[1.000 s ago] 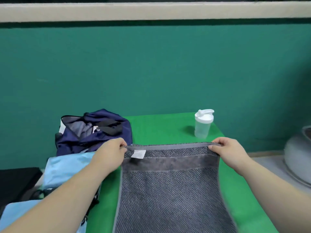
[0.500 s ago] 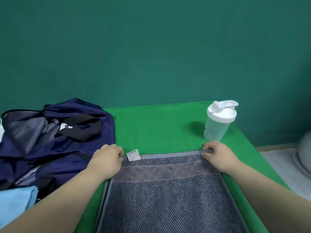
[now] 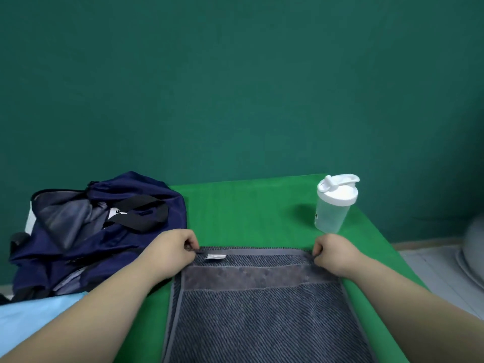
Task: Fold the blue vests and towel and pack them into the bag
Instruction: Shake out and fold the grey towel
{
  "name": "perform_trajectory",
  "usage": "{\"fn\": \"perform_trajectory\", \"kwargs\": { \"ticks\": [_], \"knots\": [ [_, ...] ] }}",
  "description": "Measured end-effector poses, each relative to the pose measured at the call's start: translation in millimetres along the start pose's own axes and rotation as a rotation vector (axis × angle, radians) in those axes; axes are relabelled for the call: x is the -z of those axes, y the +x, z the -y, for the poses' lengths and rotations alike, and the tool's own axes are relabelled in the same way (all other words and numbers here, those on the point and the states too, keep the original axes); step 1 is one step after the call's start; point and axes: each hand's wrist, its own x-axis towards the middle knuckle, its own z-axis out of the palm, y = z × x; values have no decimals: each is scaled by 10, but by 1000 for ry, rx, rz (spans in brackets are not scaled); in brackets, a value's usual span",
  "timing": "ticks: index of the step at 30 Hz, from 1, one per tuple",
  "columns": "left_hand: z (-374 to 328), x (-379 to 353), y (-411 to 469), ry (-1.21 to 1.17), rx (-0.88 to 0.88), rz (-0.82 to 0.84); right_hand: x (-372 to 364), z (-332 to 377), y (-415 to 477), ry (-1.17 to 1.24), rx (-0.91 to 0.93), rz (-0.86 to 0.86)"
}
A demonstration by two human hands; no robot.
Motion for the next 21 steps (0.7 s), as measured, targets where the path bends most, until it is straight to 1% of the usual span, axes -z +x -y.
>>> {"fn": "perform_trajectory", "kwargs": {
  "ticks": [2,5,9,13,17,21],
  "knots": [
    [-68,171,-114,-21,7,-15,146,71,-134,86,8,-35],
    [-184,541,-311,-22,23,-55,566,189,-428,200,42,-139],
    [-491,1231,-637,-12,-1,-206,1303,407,-970,272,124,-329],
    [-822,1782,-1086,8,-12,-317,1837,583,-1619,305,198,-429],
    [-985,1986,-1563,29,-41,-378,2004,582,-2204,333,258,-510],
    [-979,1869,-1953,73,-64,-381,1856,491,-2627,310,256,-513]
  ]
}}
